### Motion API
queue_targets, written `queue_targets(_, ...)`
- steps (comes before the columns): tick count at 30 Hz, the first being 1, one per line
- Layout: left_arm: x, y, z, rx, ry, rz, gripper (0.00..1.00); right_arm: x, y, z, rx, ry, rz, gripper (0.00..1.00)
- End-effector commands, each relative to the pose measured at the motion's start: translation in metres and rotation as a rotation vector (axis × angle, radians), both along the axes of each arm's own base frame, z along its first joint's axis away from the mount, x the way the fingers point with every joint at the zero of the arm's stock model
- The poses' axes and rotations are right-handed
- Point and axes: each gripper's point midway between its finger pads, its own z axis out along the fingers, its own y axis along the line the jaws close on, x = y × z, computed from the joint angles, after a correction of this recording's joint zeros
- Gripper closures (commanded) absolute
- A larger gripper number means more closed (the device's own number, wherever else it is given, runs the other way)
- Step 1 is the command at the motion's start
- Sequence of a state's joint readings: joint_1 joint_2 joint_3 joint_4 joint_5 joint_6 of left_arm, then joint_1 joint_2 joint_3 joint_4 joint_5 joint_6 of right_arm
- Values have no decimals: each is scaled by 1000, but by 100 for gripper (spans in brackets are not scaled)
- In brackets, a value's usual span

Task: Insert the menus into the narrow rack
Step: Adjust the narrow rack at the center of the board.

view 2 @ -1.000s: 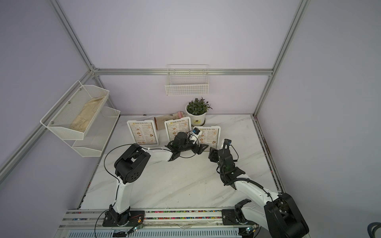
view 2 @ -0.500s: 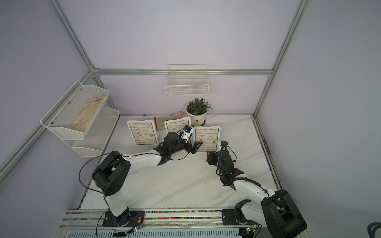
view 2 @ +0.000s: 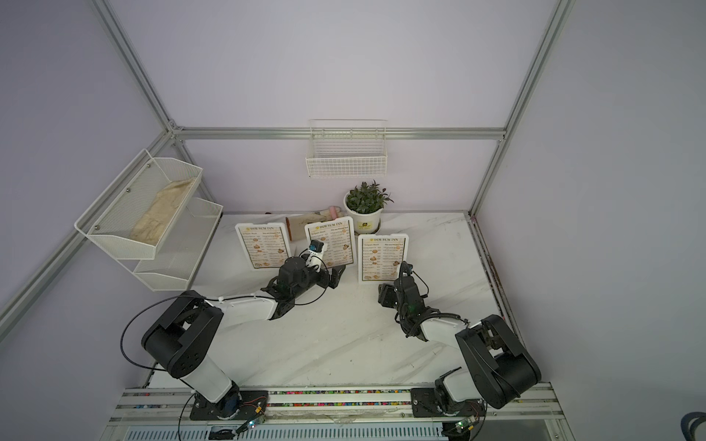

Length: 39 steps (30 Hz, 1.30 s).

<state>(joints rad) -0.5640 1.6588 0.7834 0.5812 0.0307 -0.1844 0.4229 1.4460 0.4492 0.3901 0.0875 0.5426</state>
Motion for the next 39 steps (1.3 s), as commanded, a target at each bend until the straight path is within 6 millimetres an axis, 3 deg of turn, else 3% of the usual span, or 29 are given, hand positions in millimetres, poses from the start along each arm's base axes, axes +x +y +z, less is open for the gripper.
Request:
queue_targets(1, 11, 5, 4, -49, -21, 5, 0, 19, 8, 12, 27, -50, -14, 39)
queue_targets(7, 41, 24, -11, -73, 38, 62, 0, 31, 11, -3, 2, -18, -27, 41)
queue_targets(15, 52, 34, -18, -73, 53, 83, 0, 53, 16, -18, -14, 13, -52, 41)
queue_targets(21, 43, 30, -13, -89, 54, 44, 0, 72, 14, -23, -23, 14, -91, 41)
queue_targets(31, 12, 38, 20, -135, 0, 13, 0, 103, 14, -33, -11, 31, -137, 42)
queue_targets(39, -11, 59, 46, -153, -56, 56, 0, 108, 12, -18, 3, 20, -152, 42)
